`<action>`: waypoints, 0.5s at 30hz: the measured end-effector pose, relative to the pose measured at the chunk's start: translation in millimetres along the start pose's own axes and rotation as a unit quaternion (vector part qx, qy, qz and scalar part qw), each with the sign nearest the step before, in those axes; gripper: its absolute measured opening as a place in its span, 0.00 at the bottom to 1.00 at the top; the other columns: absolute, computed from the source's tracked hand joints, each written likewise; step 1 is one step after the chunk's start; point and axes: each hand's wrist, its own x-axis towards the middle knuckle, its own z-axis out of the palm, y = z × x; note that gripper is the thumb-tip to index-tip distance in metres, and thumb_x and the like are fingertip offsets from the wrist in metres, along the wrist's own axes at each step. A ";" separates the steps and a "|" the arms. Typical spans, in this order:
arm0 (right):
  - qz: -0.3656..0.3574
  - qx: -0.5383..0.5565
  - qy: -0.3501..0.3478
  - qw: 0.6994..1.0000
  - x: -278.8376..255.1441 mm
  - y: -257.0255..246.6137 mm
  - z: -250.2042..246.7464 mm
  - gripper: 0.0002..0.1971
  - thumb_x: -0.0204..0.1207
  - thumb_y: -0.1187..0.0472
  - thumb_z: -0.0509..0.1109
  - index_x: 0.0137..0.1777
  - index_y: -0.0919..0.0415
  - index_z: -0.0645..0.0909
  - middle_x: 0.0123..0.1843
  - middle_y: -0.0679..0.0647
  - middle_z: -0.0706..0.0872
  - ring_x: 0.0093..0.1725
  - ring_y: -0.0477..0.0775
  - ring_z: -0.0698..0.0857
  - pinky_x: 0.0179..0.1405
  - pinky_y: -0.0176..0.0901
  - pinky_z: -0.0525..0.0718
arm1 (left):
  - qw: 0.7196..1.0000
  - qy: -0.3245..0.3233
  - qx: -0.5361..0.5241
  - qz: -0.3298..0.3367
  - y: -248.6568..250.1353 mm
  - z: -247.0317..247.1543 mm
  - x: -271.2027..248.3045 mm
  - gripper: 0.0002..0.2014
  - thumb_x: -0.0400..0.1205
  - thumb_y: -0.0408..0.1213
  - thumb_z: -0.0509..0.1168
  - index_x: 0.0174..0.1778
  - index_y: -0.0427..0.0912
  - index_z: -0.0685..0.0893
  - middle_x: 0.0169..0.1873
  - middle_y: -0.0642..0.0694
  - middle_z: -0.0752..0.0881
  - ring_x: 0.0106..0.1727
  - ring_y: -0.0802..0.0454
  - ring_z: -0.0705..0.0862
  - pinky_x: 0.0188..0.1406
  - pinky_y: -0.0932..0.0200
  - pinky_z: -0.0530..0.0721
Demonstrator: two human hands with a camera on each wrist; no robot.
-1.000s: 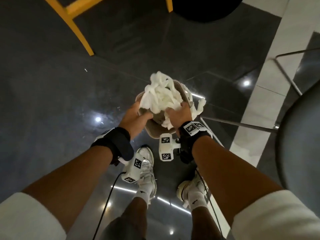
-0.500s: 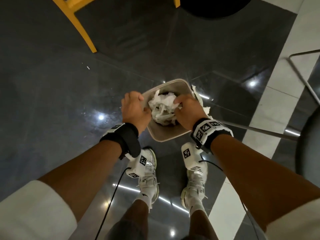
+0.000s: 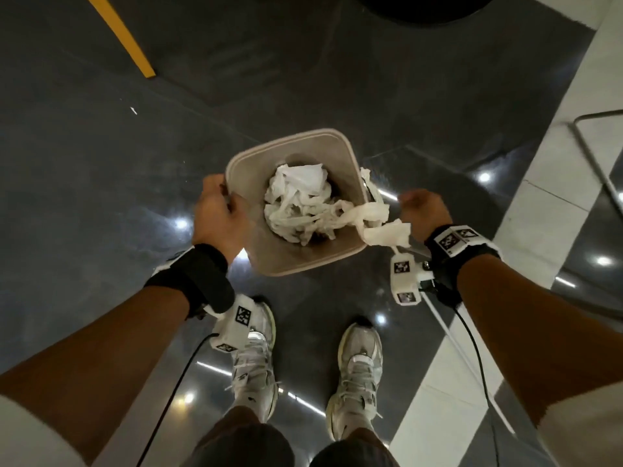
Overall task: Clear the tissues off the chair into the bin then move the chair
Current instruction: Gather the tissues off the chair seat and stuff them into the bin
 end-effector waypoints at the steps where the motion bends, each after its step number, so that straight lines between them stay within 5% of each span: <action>1: 0.003 -0.010 -0.033 0.999 6.6 3.3 7.5 0.16 0.82 0.66 0.64 0.68 0.60 0.83 0.70 0.67 0.83 0.71 0.70 0.81 0.73 0.64 0.78 | 1.000 0.015 -0.004 0.018 1.1 2.8 3.6 0.06 0.85 0.36 0.59 0.56 0.47 0.72 0.35 0.56 0.81 0.34 0.62 0.80 0.34 0.75 0.78; 3: -0.027 -0.098 -0.066 0.993 19.1 14.4 26.4 0.20 0.84 0.63 0.63 0.75 0.64 0.76 0.75 0.64 0.79 0.76 0.67 0.77 0.75 0.59 0.77 | 0.998 0.047 -0.028 0.043 3.8 10.8 13.0 0.06 0.85 0.36 0.60 0.56 0.48 0.73 0.36 0.61 0.79 0.34 0.67 0.80 0.31 0.80 0.73; 5: -0.066 -0.230 -0.070 0.969 33.3 24.4 49.9 0.18 0.81 0.59 0.66 0.71 0.56 0.78 0.76 0.58 0.78 0.75 0.63 0.78 0.74 0.54 0.78 | 0.994 0.075 -0.061 0.060 7.1 16.5 22.7 0.06 0.84 0.34 0.61 0.54 0.47 0.73 0.36 0.61 0.79 0.33 0.73 0.80 0.33 0.79 0.74; 7: -0.072 -0.291 -0.138 0.944 43.9 31.0 70.3 0.19 0.76 0.67 0.70 0.65 0.51 0.84 0.82 0.52 0.71 0.78 0.60 0.75 0.74 0.49 0.78 | 0.990 0.095 -0.083 0.068 9.5 17.6 31.6 0.06 0.83 0.32 0.62 0.53 0.46 0.74 0.36 0.61 0.78 0.33 0.77 0.79 0.34 0.80 0.75; 10: -0.087 -0.340 -0.199 0.915 53.8 46.8 98.6 0.29 0.74 0.69 0.73 0.75 0.52 0.79 0.87 0.50 0.60 0.81 0.58 0.72 0.72 0.46 0.78 | 0.988 0.090 -0.098 0.076 4.8 15.9 39.6 0.07 0.83 0.34 0.63 0.54 0.48 0.75 0.39 0.60 0.81 0.36 0.73 0.81 0.36 0.78 0.78; 12: -0.115 -0.329 -0.194 0.917 60.1 57.5 110.5 0.36 0.73 0.62 0.77 0.81 0.50 0.70 0.85 0.54 0.65 0.78 0.61 0.76 0.71 0.49 0.80 | 0.990 0.071 -0.096 0.077 1.3 12.4 39.7 0.08 0.83 0.34 0.64 0.55 0.49 0.75 0.41 0.60 0.82 0.38 0.68 0.82 0.37 0.77 0.79; 15: -0.158 -0.256 -0.113 0.947 52.2 52.4 104.4 0.17 0.81 0.53 0.69 0.68 0.46 0.77 0.70 0.56 0.82 0.67 0.61 0.83 0.69 0.52 0.82 | 0.992 0.049 -0.079 0.086 2.2 8.9 36.8 0.08 0.83 0.35 0.64 0.55 0.50 0.76 0.41 0.61 0.82 0.38 0.73 0.82 0.37 0.77 0.80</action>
